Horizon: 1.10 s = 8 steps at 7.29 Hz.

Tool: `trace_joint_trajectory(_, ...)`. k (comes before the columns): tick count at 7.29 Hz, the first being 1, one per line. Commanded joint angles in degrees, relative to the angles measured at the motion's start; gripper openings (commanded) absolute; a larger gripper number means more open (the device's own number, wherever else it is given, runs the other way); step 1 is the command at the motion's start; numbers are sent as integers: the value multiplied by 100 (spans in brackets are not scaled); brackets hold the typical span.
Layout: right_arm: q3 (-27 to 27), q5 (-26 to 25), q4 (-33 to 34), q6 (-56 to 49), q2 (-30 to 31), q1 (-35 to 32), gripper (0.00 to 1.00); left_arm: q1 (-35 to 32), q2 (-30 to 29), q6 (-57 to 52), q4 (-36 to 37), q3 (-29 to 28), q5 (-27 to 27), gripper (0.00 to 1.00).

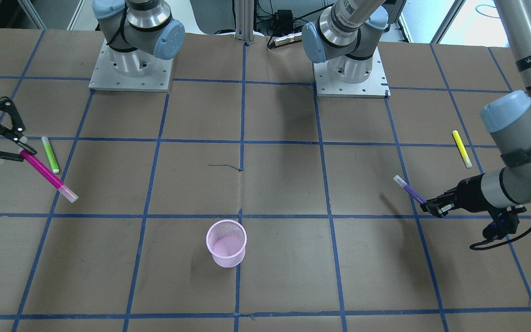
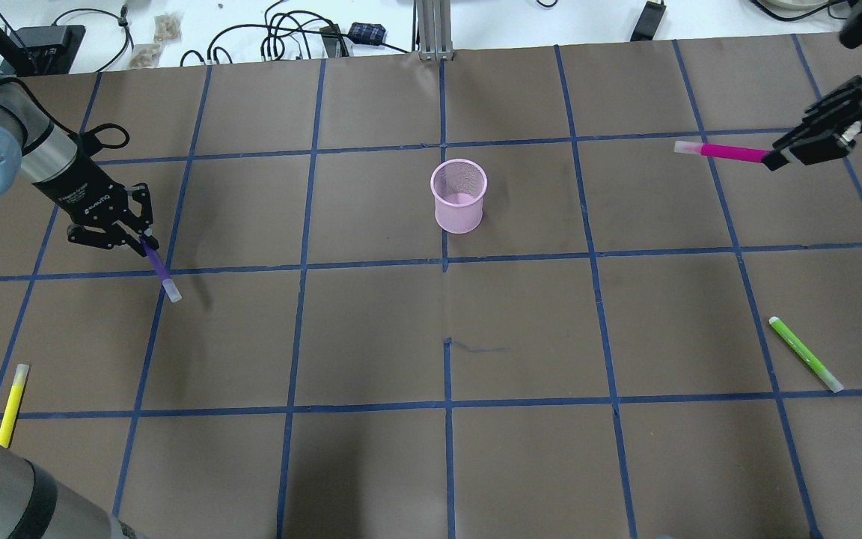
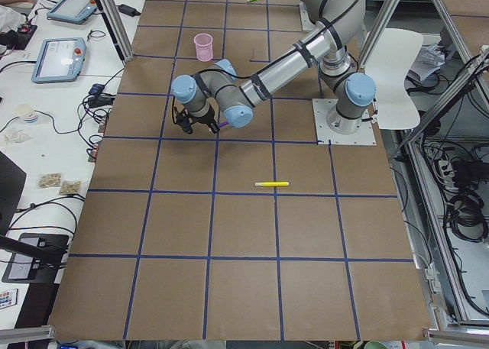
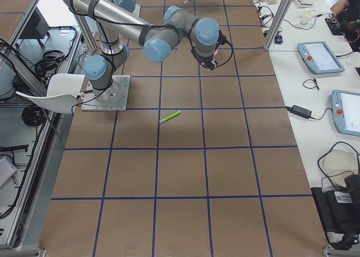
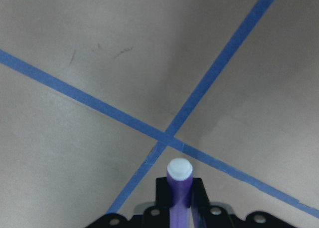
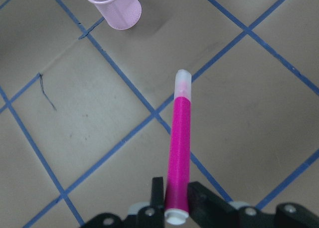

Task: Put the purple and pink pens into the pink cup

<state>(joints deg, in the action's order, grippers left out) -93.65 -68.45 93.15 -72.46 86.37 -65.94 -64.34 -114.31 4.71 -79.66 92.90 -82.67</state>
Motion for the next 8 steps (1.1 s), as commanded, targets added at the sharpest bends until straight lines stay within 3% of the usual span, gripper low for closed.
trace_joint_trajectory(1, -13, -746, 703, 2558, 20, -1521, 6, -175, 223, -23, -41, 1, 120, 0)
trace_joint_trajectory(2, -13, -844, 1305, 3544, -180, -2119, 6, -263, 277, -31, -41, 1, 137, 0)
trace_joint_trajectory(4, 39, -1625, 2141, 4842, -672, -3227, 6, -246, 295, -285, -32, 1, 129, 0)
trace_joint_trajectory(5, 83, -1793, 2503, 4933, -866, -3467, 5, -255, 312, -304, -32, 1, 137, 0)
trace_joint_trajectory(8, 215, -1908, 2541, 4865, -1305, -3934, 6, -307, 409, -505, -24, 1, 155, 0)
